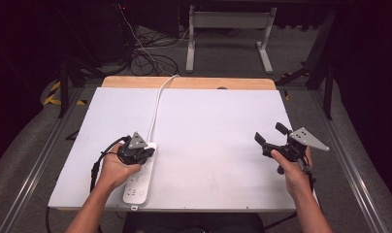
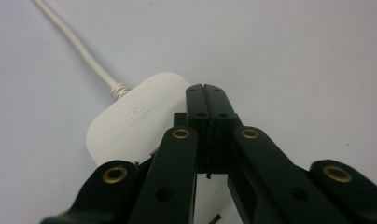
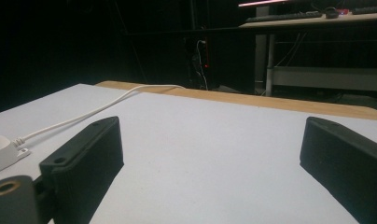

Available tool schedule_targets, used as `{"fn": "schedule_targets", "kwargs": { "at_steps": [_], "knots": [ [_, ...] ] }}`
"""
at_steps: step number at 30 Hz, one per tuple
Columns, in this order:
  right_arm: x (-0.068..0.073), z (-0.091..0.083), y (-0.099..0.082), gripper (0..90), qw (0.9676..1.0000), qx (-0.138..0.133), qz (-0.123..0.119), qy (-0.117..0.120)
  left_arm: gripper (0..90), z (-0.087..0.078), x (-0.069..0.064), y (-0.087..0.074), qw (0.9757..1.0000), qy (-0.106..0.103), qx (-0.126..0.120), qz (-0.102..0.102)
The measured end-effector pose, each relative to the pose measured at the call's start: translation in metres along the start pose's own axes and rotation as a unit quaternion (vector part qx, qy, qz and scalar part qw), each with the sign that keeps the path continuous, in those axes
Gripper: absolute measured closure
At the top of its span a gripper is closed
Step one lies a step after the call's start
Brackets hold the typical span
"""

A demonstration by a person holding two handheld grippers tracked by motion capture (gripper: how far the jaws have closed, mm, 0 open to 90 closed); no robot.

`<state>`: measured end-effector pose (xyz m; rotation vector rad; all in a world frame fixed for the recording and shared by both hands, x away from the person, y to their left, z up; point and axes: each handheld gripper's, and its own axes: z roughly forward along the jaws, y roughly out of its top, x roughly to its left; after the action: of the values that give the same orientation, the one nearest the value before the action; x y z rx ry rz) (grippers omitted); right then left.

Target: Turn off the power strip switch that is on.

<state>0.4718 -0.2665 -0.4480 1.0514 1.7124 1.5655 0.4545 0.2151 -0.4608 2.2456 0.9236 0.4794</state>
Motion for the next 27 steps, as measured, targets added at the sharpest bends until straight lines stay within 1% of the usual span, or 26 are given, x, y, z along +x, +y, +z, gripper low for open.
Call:
{"fn": "schedule_targets", "kwargs": {
  "at_steps": [1, 3, 4, 8, 9, 14, 15, 16, 17, 18, 19, 20, 21, 22, 23, 24, 25, 26, 27],
  "knots": [
    [0.000, 0.000, 0.000, 6.1, 1.0000, 0.000, 0.000, 0.000, 90.0, 0.000, -0.001, 0.000, 1.0000, 0.004, 0.000, 0.003],
    [0.000, 0.001, 0.000, 6.1, 1.0000, 0.000, 0.001, 0.001, 90.0, 0.000, -0.001, 0.001, 1.0000, 0.004, 0.002, 0.004],
    [0.001, 0.001, 0.000, 6.1, 1.0000, 0.001, 0.000, 0.002, 90.0, -0.001, 0.000, 0.002, 1.0000, 0.000, -0.005, -0.003],
    [0.001, 0.001, 0.000, 6.2, 1.0000, 0.002, -0.003, 0.002, 90.0, -0.002, 0.001, 0.001, 1.0000, -0.001, -0.005, 0.001],
    [0.001, 0.001, 0.000, 6.2, 1.0000, 0.001, 0.000, 0.001, 90.0, -0.001, 0.001, 0.001, 1.0000, 0.000, -0.005, 0.001],
    [0.000, 0.001, 0.000, 6.1, 1.0000, 0.000, 0.001, 0.001, 90.0, -0.002, 0.002, 0.001, 0.9999, 0.001, -0.009, -0.006],
    [0.000, 0.001, 0.000, 6.1, 1.0000, -0.001, 0.001, 0.001, 90.0, -0.002, 0.003, 0.000, 0.9999, 0.004, -0.011, -0.008],
    [0.000, 0.001, 0.000, 6.1, 1.0000, -0.001, 0.001, 0.001, 90.0, -0.004, 0.006, -0.001, 0.9998, 0.008, -0.016, -0.012],
    [0.000, 0.001, 0.000, 6.1, 1.0000, -0.001, 0.001, 0.001, 90.0, -0.004, 0.006, -0.001, 0.9998, 0.008, -0.016, -0.012],
    [0.000, 0.001, 0.000, 6.1, 1.0000, 0.000, -0.001, 0.001, 90.0, -0.009, 0.010, -0.001, 0.9989, 0.017, -0.039, -0.022],
    [-0.001, 0.001, 0.000, 6.0, 1.0000, 0.000, -0.001, 0.001, 90.0, -0.009, 0.010, -0.001, 0.9989, 0.017, -0.039, -0.022],
    [-0.001, 0.001, 0.000, 6.0, 1.0000, 0.000, -0.001, 0.000, 90.0, -0.015, 0.015, -0.002, 0.9974, 0.024, -0.060, -0.031],
    [-0.001, 0.001, 0.000, 6.0, 1.0000, 0.001, -0.001, 0.001, 90.0, -0.018, 0.017, -0.003, 0.9961, 0.031, -0.074, -0.037],
    [-0.001, 0.001, 0.000, 6.0, 1.0000, 0.000, 0.001, 0.001, 90.0, -0.021, 0.019, -0.004, 0.9948, 0.033, -0.086, -0.043],
    [-0.001, 0.001, 0.000, 6.0, 1.0000, 0.000, 0.001, 0.001, 90.0, -0.021, 0.019, -0.004, 0.9948, 0.033, -0.086, -0.043],
    [0.000, 0.001, 0.000, 6.0, 1.0000, 0.001, 0.000, 0.001, 90.0, -0.025, 0.021, -0.004, 0.9933, 0.037, -0.098, -0.049],
    [0.000, 0.001, 0.000, 6.0, 1.0000, 0.001, 0.000, 0.001, 90.0, -0.032, 0.026, -0.006, 0.9888, 0.051, -0.126, -0.061],
    [0.000, 0.001, 0.000, 6.0, 1.0000, 0.001, -0.001, 0.001, 90.0, -0.035, 0.028, -0.007, 0.9857, 0.055, -0.142, -0.073],
    [0.000, 0.001, 0.000, 6.0, 1.0000, 0.001, -0.001, 0.001, 90.0, -0.035, 0.028, -0.007, 0.9857, 0.055, -0.142, -0.073]
  ]
}}
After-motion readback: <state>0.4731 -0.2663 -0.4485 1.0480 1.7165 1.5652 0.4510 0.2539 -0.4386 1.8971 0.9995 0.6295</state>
